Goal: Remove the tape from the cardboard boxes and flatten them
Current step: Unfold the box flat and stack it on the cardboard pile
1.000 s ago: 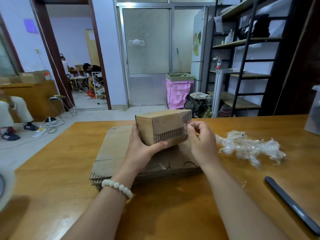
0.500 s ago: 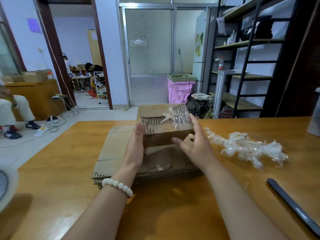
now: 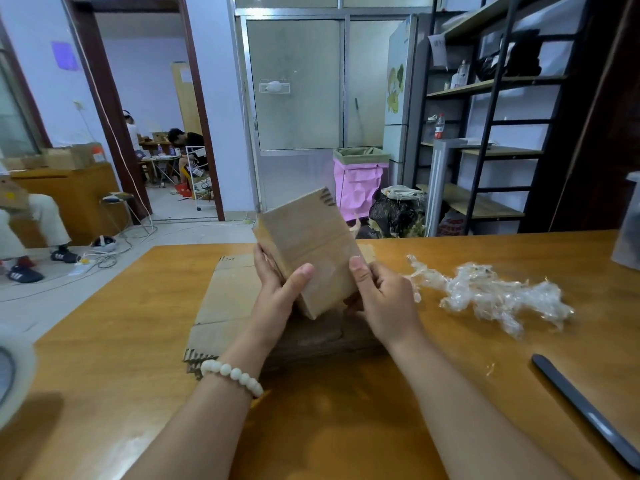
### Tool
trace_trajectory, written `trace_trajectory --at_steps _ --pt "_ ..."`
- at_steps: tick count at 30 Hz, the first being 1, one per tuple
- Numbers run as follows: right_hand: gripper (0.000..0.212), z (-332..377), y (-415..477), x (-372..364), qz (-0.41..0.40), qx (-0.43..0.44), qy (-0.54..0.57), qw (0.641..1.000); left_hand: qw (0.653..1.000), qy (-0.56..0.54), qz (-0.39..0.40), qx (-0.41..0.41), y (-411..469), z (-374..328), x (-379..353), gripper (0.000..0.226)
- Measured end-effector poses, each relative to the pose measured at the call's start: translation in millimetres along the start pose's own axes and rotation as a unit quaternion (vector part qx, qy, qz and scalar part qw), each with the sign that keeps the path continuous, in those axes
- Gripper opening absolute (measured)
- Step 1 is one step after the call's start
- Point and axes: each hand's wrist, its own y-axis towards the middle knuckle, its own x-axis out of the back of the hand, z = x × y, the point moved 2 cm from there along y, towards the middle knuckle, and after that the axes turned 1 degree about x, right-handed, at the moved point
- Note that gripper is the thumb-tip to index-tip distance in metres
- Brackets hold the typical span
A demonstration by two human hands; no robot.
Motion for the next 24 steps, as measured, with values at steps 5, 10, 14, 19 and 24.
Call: trace_trajectory --at_steps 5,10,14,19,24 --pt "0.081 -4 3 7 0.016 -0.04 -0.049 0.998 0.999 0.03 0.024 0.029 -2 0 -1 0.149" --pt "0.067 1 3 5 0.041 -0.08 -0.065 0.994 0.996 0.086 0.023 0.027 -3 1 -3 0.142" --pt "0.063 3 5 7 0.008 -0.066 -0.048 0.997 0.992 0.119 0.042 0.031 -2 1 -3 0.145" --pt "0.057 4 5 7 0.002 -0.028 -0.068 0.997 0.99 0.133 0.047 0.032 -3 -1 -4 0.146" --pt "0.065 4 3 11 0.017 -0.079 -0.041 0.996 0.989 0.133 0.052 0.041 -4 0 -3 0.147"
